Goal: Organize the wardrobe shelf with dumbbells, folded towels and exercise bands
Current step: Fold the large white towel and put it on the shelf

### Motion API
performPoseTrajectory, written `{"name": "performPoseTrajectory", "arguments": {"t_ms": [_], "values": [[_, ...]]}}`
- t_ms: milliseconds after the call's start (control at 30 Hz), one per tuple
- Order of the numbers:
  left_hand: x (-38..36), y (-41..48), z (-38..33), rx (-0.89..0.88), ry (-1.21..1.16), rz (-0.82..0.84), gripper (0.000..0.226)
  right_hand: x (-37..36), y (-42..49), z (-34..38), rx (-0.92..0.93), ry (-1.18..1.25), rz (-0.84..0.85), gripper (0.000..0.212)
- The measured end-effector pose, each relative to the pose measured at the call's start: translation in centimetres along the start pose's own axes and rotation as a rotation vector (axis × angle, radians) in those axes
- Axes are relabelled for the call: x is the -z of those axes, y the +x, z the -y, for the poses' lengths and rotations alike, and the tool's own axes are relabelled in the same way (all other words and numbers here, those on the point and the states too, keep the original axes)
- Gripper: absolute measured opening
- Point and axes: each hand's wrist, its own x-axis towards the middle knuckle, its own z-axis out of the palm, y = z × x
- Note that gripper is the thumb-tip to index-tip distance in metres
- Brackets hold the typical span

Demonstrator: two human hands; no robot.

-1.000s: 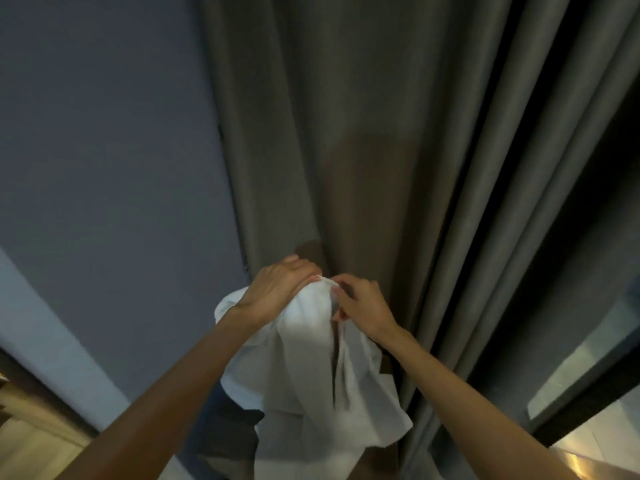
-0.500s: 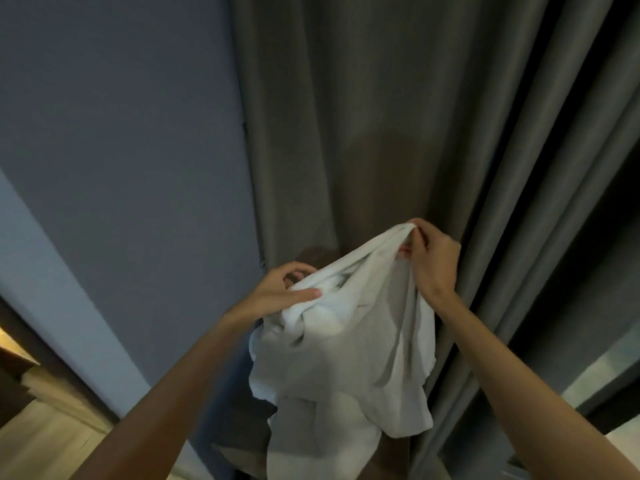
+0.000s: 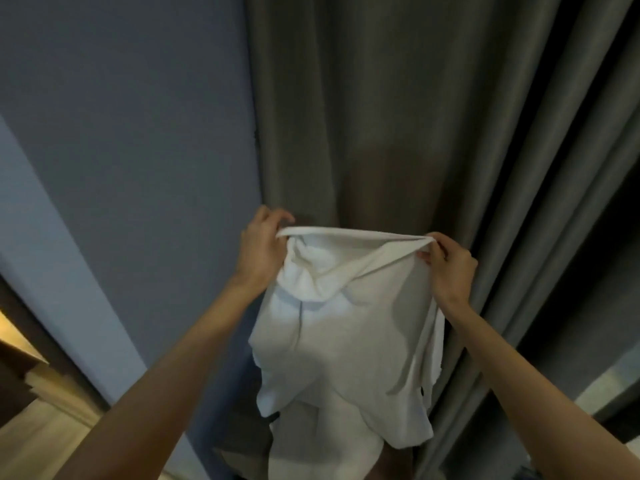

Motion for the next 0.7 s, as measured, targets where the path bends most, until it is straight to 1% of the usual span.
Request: {"name": "performPoseTrajectory", "arguments": {"t_ms": [33, 100, 167, 200, 233, 300, 367, 400, 433, 500, 600, 633, 700], "values": [[0.7, 0.8, -0.2, -0.079, 0.061, -0.030, 0.024, 0.0, -0.1, 0.1, 0.016, -0.003, 0.006, 0.021], [1.8, 1.9, -0.4, -0.202, 0.231, -0.022, 0.024, 0.1, 0.0, 0.4, 0.023, 0.009, -0.014, 0.021], [2.6, 2.7, -0.1, -0.202, 0.333, 0.048, 0.023, 0.2, 0.3, 0.5, 0.008, 0.018, -0.042, 0.022], [2.8, 2.9, 0.1, -0.163, 0.290, 0.124, 0.020, 0.2, 0.5, 0.6, 0.001, 0.025, -0.053, 0.022], [3.0, 3.0, 0.3, -0.092, 0.167, 0.231, 0.018, 0.1, 0.7, 0.6, -0.008, 0.044, -0.064, 0.022], [3.4, 2.4, 0.7, 0.149, -0.172, 0.520, 0.018, -0.2, 1.0, 0.7, -0.055, 0.110, -0.101, 0.023], [3.9, 1.1, 1.1, 0.349, -0.427, 0.803, 0.030, -0.6, 1.4, 0.8, -0.120, 0.160, -0.148, 0.023], [4.0, 0.4, 1.4, 0.418, -0.523, 0.902, 0.035, -0.9, 1.5, 0.7, -0.142, 0.165, -0.162, 0.023], [4.2, -0.3, 1.6, 0.458, -0.594, 0.966, 0.040, -1.2, 1.7, 0.6, -0.157, 0.161, -0.164, 0.022], [4.6, -1.2, 1.8, 0.469, -0.660, 1.041, 0.049, -1.7, 1.7, 0.4, -0.181, 0.148, -0.151, 0.023], [5.3, -1.6, 1.9, 0.442, -0.664, 1.117, 0.060, -2.2, 1.7, 0.1, -0.194, 0.115, -0.139, 0.023], [5.5, -1.6, 1.9, 0.436, -0.655, 1.109, 0.061, -2.2, 1.7, 0.0, -0.193, 0.102, -0.135, 0.023], [5.9, -1.5, 1.7, 0.442, -0.617, 0.992, 0.057, -2.2, 1.7, 0.0, -0.188, 0.090, -0.128, 0.023]]}}
